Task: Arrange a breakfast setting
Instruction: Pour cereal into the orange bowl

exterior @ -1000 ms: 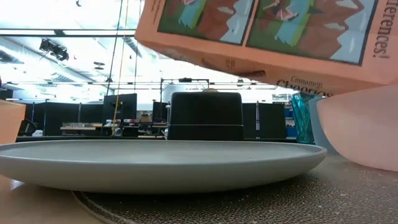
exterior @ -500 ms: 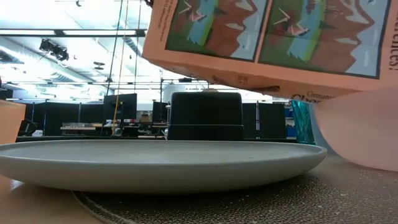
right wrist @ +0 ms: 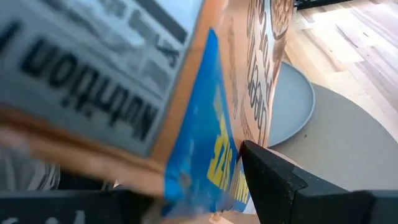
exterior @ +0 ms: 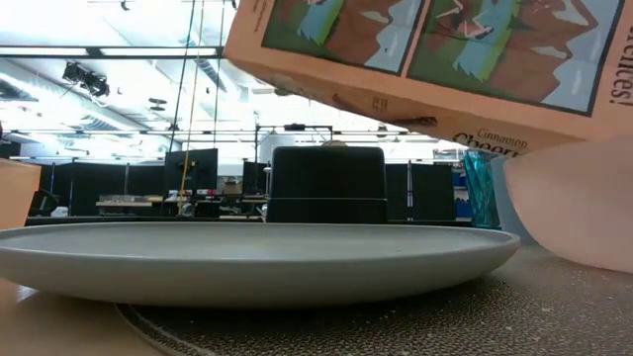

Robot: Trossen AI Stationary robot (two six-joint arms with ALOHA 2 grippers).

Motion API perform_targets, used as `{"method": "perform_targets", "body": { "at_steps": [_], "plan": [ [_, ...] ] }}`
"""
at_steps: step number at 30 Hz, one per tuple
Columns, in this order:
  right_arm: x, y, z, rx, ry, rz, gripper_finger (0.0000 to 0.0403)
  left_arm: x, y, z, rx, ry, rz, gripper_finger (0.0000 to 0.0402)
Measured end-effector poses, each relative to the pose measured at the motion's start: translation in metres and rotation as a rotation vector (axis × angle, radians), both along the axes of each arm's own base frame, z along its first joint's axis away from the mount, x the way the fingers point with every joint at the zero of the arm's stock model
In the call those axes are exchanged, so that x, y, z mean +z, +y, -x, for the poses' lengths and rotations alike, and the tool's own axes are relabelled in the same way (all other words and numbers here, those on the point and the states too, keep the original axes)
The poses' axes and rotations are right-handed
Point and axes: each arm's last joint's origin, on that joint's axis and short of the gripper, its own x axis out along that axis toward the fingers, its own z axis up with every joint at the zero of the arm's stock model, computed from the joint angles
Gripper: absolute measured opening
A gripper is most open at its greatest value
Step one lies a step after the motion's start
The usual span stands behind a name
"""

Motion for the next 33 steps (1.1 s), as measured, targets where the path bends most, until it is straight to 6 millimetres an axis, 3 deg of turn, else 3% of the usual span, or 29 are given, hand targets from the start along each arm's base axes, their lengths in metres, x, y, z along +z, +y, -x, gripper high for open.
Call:
{"method": "perform_targets", "body": {
  "at_steps": [6, 15, 20, 33],
  "plan": [
    [0.011, 0.004, 0.001, 0.02, -0.021, 0.01, 0.0162, 0.001, 0.001, -0.001, -0.001, -0.009, -0.01, 0.0226],
    [0.002, -0.001, 0.006, -0.019, 0.065, 0.007, 0.0162, 0.015, 0.003, -0.003, 0.01, 0.009, -0.015, 0.0226],
    [0.002, -0.001, 0.006, -0.016, 0.069, 0.001, 0.0162, 0.005, 0.002, -0.006, 0.012, 0.1, 0.012, 0.0224],
    [0.006, -0.004, 0.008, 0.018, 0.064, 0.001, 0.0162, 0.013, 0.005, -0.008, -0.013, 0.025, 0.008, 0.0208]
  ]
}}
